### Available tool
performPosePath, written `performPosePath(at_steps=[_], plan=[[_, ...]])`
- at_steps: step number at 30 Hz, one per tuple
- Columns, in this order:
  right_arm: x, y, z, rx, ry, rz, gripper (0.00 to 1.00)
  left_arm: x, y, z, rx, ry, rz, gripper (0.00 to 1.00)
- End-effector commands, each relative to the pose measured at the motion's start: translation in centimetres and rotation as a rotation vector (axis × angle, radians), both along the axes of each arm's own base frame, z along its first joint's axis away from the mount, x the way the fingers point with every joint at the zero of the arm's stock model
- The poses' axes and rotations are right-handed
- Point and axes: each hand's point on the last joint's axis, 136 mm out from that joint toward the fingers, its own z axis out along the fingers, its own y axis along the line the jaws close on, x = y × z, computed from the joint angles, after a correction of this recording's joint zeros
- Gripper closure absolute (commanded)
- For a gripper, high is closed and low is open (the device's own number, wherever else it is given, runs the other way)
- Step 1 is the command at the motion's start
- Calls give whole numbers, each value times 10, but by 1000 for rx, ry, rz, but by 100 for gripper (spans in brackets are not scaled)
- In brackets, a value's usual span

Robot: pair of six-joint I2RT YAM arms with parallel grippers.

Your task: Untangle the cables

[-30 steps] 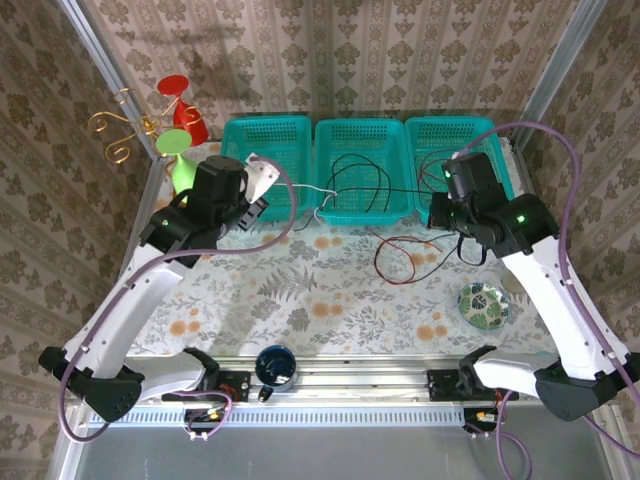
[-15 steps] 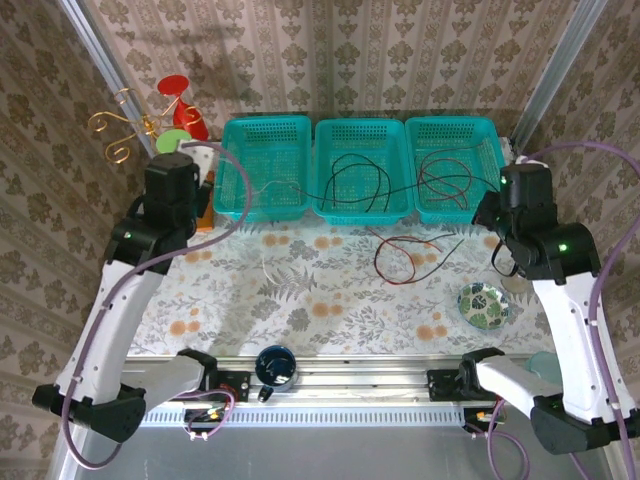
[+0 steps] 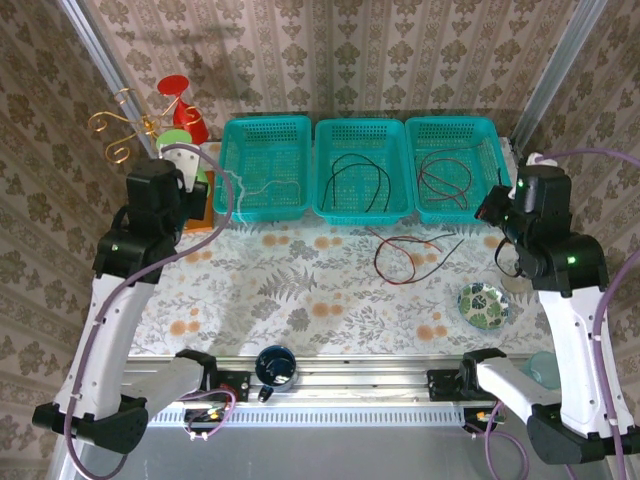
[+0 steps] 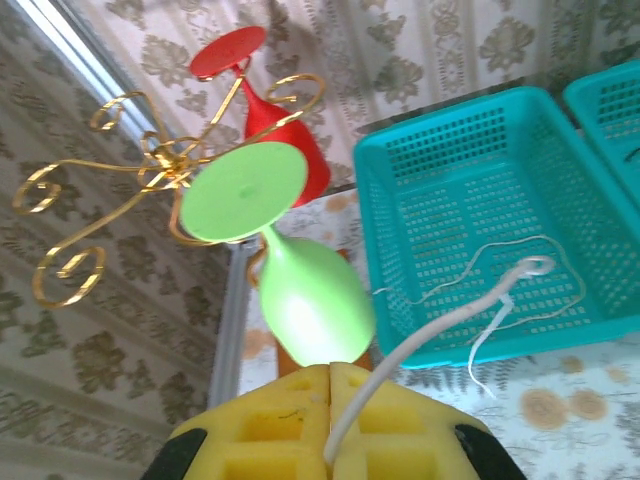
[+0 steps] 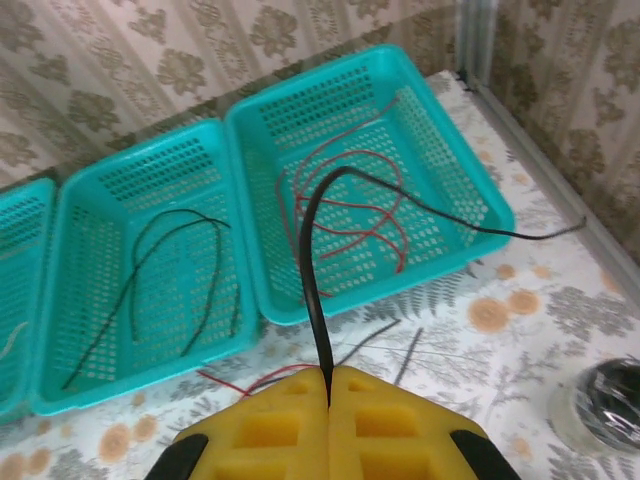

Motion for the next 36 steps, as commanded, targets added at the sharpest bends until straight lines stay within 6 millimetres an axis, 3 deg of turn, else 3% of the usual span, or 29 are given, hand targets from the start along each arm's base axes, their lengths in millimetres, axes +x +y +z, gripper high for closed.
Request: performPosePath(at_steps=[1,8,11,15,20,23,25,28,30,33,36], plan=[[8,14,54,62,-160,65,100,2,-19,-2,-94,1,-67,100],[30,31,146,105,-407,158,100,5,-34,-22,-144,57,-102,100],[49,48,171,184,-475,219,100,4,-40,-29,-144,76,-114,100],[89,89,178,279,-530,318,100,3,-43,-37,-137,102,-118,100],[152,147,146,252,-446,397,100,-1,-46,-41,-142,127,-133,100],[183,170,111,153,-347,400,100,-5,-49,-46,-142,149,-141,100],[208,178,69,103,-244,391,100,-7,-49,-50,-145,157,-142,100],[233,180,-15,5,-32,353,100,-9,-50,-53,-156,163,-143,100],[240,178,-83,-45,148,321,100,-11,-53,-55,-170,167,-147,100],[237,181,-176,-53,385,315,100,-12,-59,-59,-193,183,-162,100],[229,187,-250,-50,577,330,100,-13,-63,-62,-194,195,-172,100]])
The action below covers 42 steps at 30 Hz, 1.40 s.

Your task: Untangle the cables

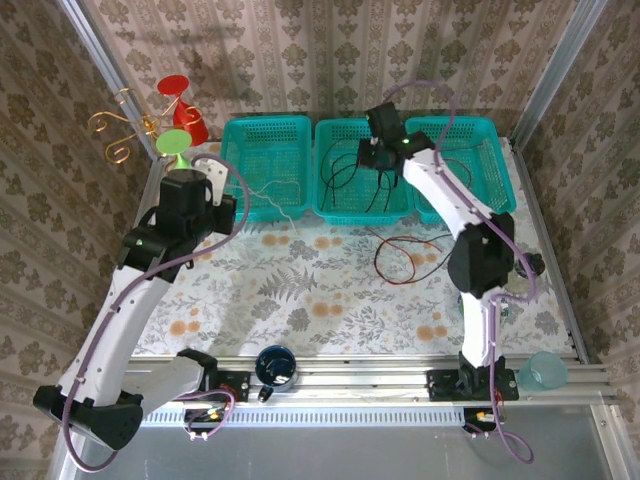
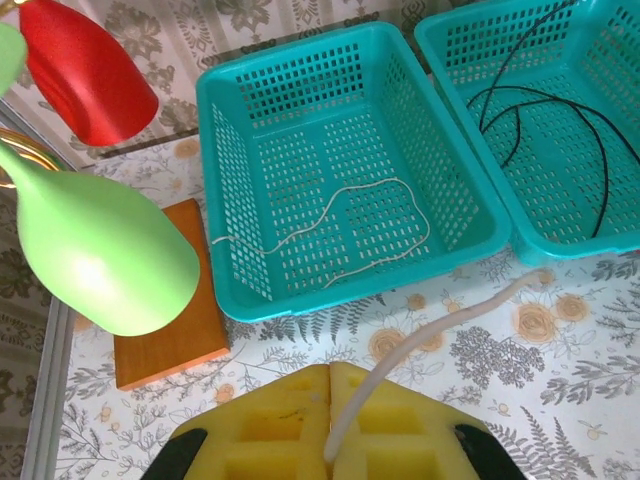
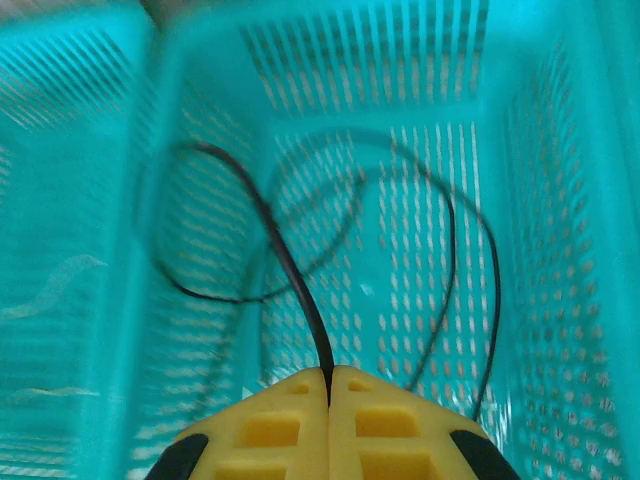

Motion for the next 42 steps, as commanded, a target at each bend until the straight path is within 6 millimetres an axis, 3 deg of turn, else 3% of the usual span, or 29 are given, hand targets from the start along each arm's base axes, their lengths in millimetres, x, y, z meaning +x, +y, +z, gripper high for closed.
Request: performPosePath(at_steps=[1,3,5,13,14,15,16,19,28,36,42], plan=[[-28,-8,-90,-86,278,-3,100,-6,-6,-2,-36,16,-14,100],[-34,-5,-120,-97,366,9,100,-7,-6,-1,-34,18,-14,100],[-38,-1,-134,-79,409,18,100,-8,-4,-1,-34,17,-7,100],[-37,-5,-146,-121,466,33,100,-14,-15,-6,-44,31,-29,100],[-37,-5,-145,-120,476,41,97,-14,-15,-5,-41,29,-30,100],[-36,-6,-140,-127,480,45,88,-14,-15,-5,-39,29,-28,100],[-36,-7,-134,-132,475,50,76,-14,-15,-3,-36,26,-31,100],[-30,-8,-94,-126,393,50,58,-14,-17,9,-51,-3,-34,100],[-40,-15,31,-54,182,62,29,0,-23,54,-55,-116,-53,100],[-62,-26,101,32,49,70,21,24,-23,100,40,-229,-44,100],[-79,-35,114,97,-5,57,21,47,-32,149,142,-401,-58,100]])
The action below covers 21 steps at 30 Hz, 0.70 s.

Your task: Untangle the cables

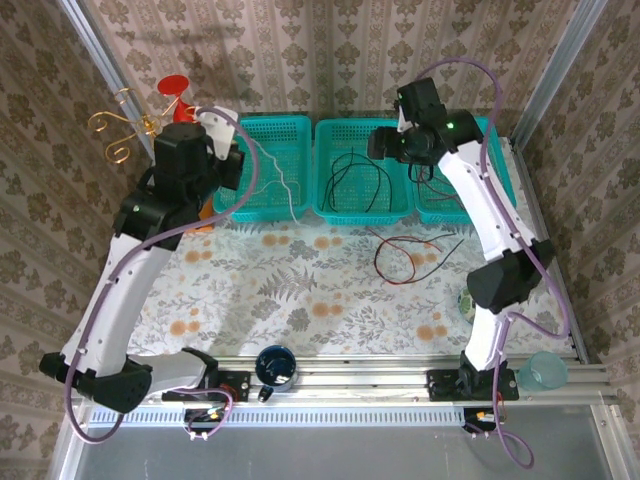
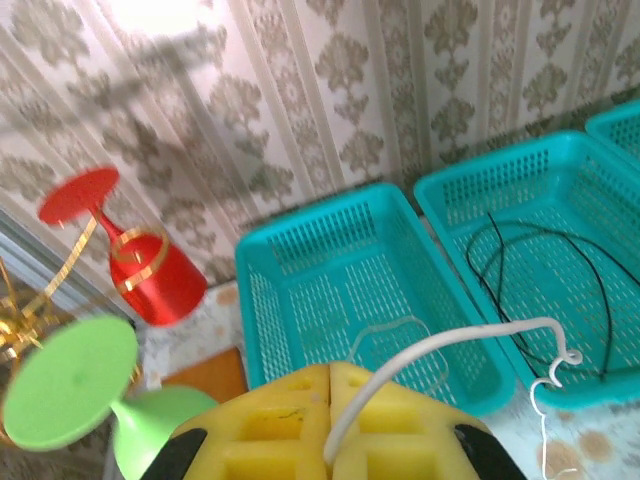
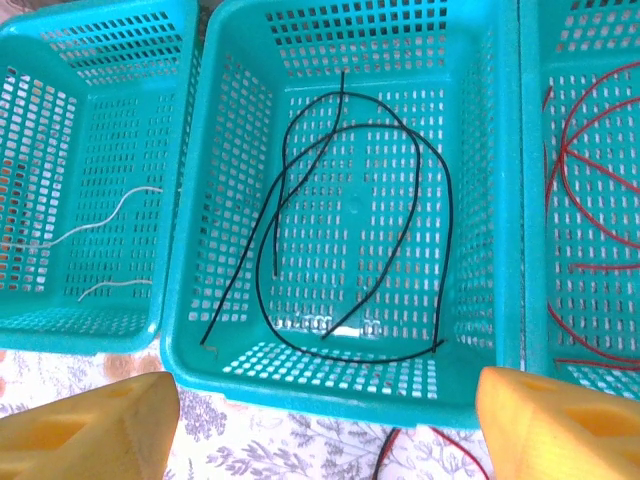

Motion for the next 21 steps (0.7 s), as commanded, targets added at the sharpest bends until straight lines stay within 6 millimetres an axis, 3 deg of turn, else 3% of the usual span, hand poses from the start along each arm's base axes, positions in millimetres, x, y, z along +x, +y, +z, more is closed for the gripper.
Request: performPosePath(at_steps=[1,7,15,21], plan=[[-6,0,-1,48,-9,-3,21,11,-3,42,96,-182,4,100],[-19,-6,-9,47,4,-11,21,42,-2,69,314,-316,95,100],[-28,-10,-12,50,3,-15,21,88,14,54,467,-288,247,100],[-33,-17,-9,34,3,-23,21,105,21,53,450,-275,272,100]])
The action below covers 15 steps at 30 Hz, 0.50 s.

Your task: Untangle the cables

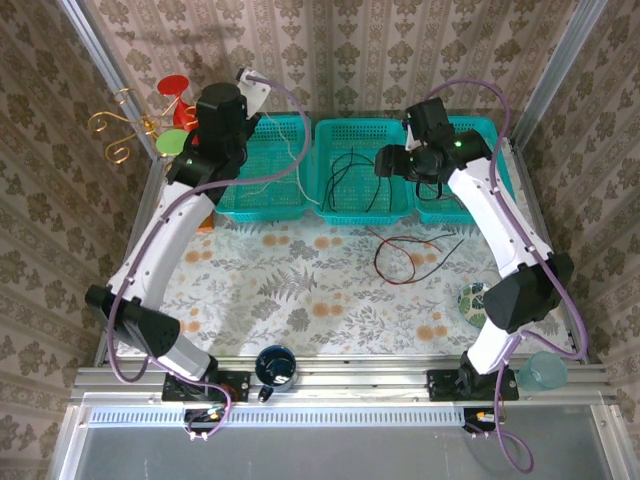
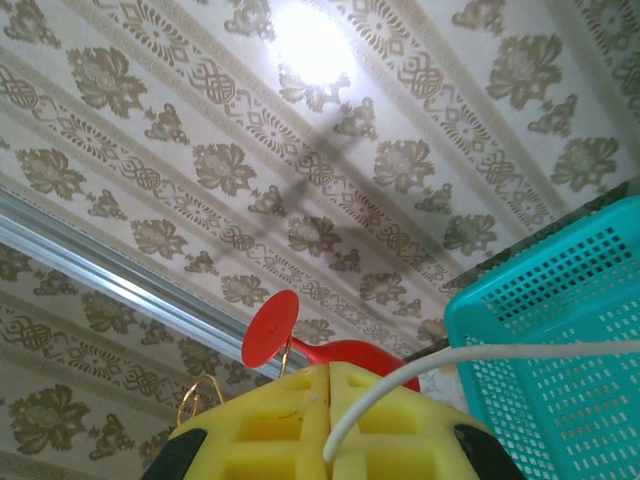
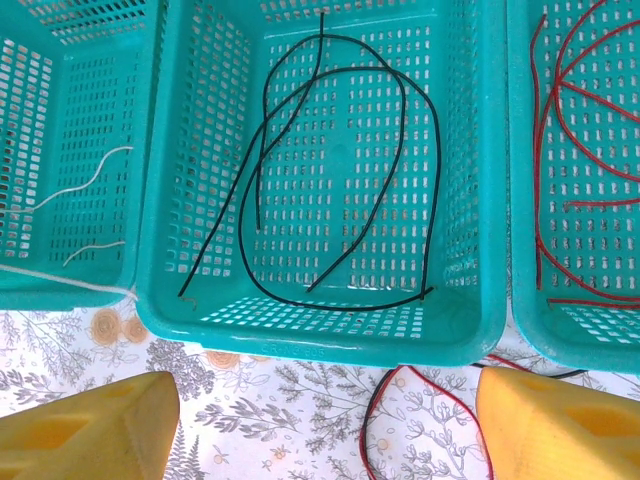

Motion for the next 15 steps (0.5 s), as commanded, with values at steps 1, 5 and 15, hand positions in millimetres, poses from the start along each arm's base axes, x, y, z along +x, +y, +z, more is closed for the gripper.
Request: performPosePath(at_steps=[1,5,15], plan=[[-4,-7,13,10,-35,-11,21,-3,14,39,-27,-91,34,100],[-4,-8,11,12,-33,-17,21,-5,11,57,-41,-113,7,100],[-7,-3,6,52,-23,-18,21,34,15,-51,58,152,67,100]])
